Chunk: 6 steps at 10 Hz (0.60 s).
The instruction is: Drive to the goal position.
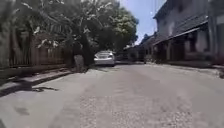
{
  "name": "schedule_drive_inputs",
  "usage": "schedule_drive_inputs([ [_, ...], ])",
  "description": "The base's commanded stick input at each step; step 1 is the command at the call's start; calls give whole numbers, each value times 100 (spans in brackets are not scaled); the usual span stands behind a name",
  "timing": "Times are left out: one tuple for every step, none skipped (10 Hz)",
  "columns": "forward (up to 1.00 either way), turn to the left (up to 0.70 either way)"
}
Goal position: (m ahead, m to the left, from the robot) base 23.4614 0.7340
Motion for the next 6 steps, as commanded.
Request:
schedule_drive_inputs([
  [100, 1],
  [100, -30],
  [100, -39],
  [100, -39],
  [100, -39],
  [100, -39],
])
